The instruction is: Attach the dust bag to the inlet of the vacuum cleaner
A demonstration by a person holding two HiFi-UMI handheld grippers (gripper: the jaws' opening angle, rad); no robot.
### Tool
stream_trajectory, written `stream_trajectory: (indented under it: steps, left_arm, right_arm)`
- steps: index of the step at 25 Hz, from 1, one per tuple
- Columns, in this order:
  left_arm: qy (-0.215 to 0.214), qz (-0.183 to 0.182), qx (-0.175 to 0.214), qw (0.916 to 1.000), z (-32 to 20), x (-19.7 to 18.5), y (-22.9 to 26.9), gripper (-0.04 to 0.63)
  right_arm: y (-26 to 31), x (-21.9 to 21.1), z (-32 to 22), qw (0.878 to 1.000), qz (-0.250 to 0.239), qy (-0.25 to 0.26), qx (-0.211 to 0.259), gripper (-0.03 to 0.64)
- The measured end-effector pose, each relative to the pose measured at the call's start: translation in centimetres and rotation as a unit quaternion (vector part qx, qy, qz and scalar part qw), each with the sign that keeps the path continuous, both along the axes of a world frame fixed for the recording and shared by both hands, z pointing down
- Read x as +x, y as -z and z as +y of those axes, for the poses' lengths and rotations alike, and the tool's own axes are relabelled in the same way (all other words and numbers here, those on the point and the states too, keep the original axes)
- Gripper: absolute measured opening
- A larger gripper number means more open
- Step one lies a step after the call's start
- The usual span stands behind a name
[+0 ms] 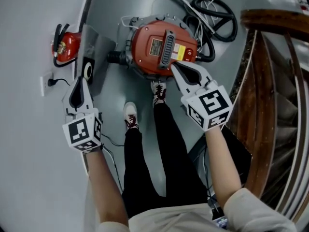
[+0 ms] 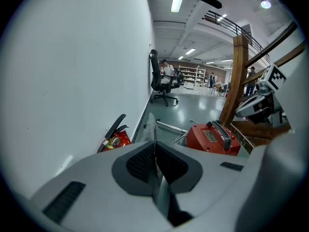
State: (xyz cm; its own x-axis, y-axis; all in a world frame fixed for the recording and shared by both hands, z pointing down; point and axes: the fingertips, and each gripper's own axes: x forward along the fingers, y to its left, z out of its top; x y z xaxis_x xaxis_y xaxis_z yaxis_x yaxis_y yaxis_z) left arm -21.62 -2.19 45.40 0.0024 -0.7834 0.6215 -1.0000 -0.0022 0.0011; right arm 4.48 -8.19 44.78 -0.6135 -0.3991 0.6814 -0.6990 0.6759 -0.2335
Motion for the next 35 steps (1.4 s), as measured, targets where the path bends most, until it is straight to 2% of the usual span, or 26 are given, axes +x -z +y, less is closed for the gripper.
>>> stream_trajectory:
  steps: [6,12,14,17,25,35]
  left_arm:
    - [-0.015,-0.001,-0.011,0.9998,-0.4,1.4,-2.6,0.018]
    - [-0.015,0.000,-0.025,0.9996,-0.4,1.6,-4.8,0.018]
    - [-0.015,0.000,-0.031,0.9994,-0.4,1.7,-5.6,0.018]
    - [-0.014,0.003,-0.033,0.9993,-0.8,1.8,-6.5,0.018]
    - [-0.012,0.029,-0.031,0.9990,-1.7,2.2,-8.6,0.017]
    - [0.000,0.052,-0.042,0.9978,-2.6,2.6,-11.1,0.018]
  right_arm:
    - [-2.2,-0.2,-0.6,0.999,-0.038,-0.007,-0.023,0.032]
    - [-4.1,1.1,-2.1,0.999,-0.036,-0.023,-0.031,0.034]
    - [-4.4,1.2,-2.4,0.998,-0.040,-0.028,-0.038,0.050]
    - [-5.4,1.1,-2.2,0.997,-0.041,-0.027,-0.055,0.113]
    - [-7.3,1.0,-1.6,0.995,-0.051,-0.038,-0.078,0.133]
    - [-8.4,1.1,-1.5,0.994,-0.051,-0.044,-0.083,0.133]
